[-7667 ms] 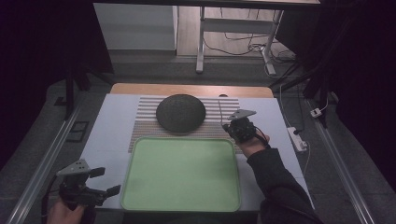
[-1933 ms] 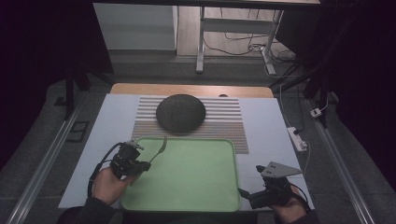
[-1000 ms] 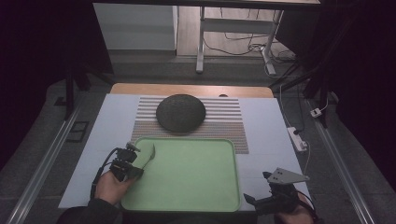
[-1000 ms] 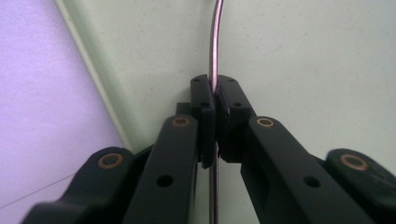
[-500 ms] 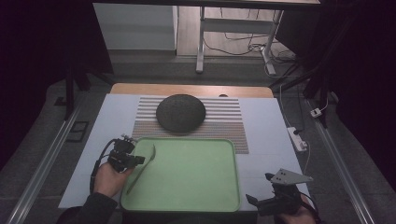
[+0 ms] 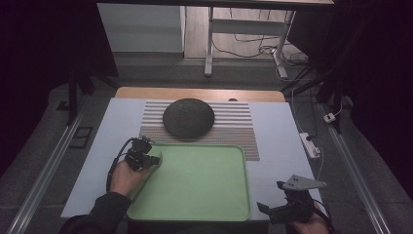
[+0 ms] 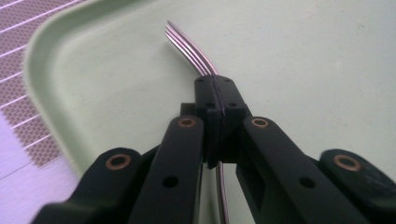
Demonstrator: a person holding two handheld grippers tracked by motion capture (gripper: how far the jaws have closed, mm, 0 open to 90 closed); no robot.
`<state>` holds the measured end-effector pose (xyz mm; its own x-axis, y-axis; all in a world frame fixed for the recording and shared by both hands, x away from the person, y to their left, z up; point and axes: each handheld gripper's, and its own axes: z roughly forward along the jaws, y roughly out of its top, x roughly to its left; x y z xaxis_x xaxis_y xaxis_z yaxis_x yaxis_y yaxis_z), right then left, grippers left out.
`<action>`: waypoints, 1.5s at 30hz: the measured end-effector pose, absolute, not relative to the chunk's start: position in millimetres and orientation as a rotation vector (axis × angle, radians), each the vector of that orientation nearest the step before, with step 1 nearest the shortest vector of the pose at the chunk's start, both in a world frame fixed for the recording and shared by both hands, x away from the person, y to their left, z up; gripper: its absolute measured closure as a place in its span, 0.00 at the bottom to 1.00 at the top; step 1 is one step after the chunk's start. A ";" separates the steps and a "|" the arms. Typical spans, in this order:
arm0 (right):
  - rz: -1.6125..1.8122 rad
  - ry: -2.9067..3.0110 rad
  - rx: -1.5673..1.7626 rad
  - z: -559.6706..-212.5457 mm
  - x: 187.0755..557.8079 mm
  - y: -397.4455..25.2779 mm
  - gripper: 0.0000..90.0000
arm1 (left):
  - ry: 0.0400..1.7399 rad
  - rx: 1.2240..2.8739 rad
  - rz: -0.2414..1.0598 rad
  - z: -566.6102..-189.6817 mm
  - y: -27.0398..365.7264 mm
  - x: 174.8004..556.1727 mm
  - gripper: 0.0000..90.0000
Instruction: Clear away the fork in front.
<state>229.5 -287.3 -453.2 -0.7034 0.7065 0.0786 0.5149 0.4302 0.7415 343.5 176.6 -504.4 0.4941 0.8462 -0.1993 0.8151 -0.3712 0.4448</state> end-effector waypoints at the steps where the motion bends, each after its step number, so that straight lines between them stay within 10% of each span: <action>1: 1.137 2.442 1.069 -453.2 229.7 -287.5 0.00 | 1.354 2.257 0.084 -504.5 174.1 343.3 0.98; 20: 1.170 2.466 1.096 -454.0 232.8 -290.1 0.00 | 1.174 2.372 0.046 -511.9 138.8 334.7 0.98; 45: 1.164 2.483 1.085 -454.3 233.1 -289.1 0.00 | 1.397 2.282 0.038 -514.9 185.0 347.8 0.98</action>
